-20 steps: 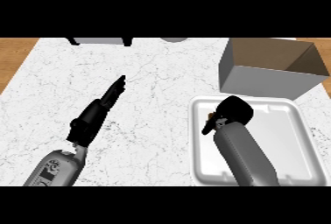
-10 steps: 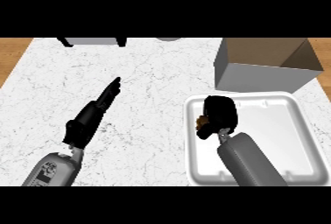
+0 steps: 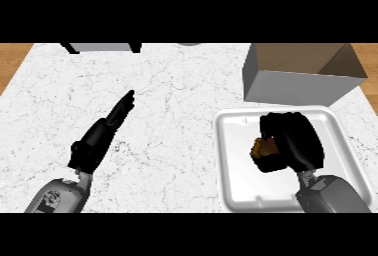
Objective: Pick the sweet potato from the tray and place it in the cardboard box
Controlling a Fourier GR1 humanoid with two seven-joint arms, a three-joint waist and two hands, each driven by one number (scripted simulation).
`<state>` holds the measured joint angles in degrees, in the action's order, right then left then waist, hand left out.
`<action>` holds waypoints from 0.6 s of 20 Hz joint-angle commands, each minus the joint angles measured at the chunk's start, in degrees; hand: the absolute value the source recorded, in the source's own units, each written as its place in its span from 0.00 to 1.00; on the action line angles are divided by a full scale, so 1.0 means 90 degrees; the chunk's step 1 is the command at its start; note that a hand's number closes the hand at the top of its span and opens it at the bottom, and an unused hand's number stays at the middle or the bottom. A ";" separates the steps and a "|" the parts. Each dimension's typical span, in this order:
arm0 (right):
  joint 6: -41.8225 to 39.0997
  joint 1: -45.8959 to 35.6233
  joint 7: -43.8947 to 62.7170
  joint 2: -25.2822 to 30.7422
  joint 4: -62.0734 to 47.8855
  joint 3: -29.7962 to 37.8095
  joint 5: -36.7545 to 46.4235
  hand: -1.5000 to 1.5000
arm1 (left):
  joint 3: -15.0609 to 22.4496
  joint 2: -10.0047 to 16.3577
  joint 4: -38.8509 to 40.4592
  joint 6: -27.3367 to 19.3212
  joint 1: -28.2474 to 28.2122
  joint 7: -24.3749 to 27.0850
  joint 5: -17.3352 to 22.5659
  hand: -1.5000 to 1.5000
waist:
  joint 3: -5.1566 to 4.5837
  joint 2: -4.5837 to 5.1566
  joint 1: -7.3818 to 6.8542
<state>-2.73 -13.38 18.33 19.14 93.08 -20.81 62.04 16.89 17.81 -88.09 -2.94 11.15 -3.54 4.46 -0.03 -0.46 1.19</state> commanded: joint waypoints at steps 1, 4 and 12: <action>-0.0628 0.0501 0.0155 0.0276 0.1875 0.0050 -0.0283 1.00 | -0.0008 0.0078 -0.0445 0.0097 -0.0166 -0.0263 -0.0008 0.50 | 0.0001 -0.0005 -0.0030; -0.1132 0.0816 0.0095 0.0562 0.3011 0.0282 -0.0705 1.00 | -0.0026 -0.0174 0.0255 0.0073 0.0036 0.0158 -0.0187 0.50 | -0.0002 0.0012 0.0036; -0.1807 0.0907 0.1172 0.0110 0.4900 0.1273 -0.1466 1.00 | -0.0046 -0.0307 -0.0271 0.0057 0.0078 -0.0324 -0.0319 0.50 | 0.0005 0.0025 -0.0070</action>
<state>-16.47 -7.82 25.44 21.33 129.41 -12.50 51.55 15.56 16.36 -87.92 -1.30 11.50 -3.66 3.38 -0.04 -0.27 0.82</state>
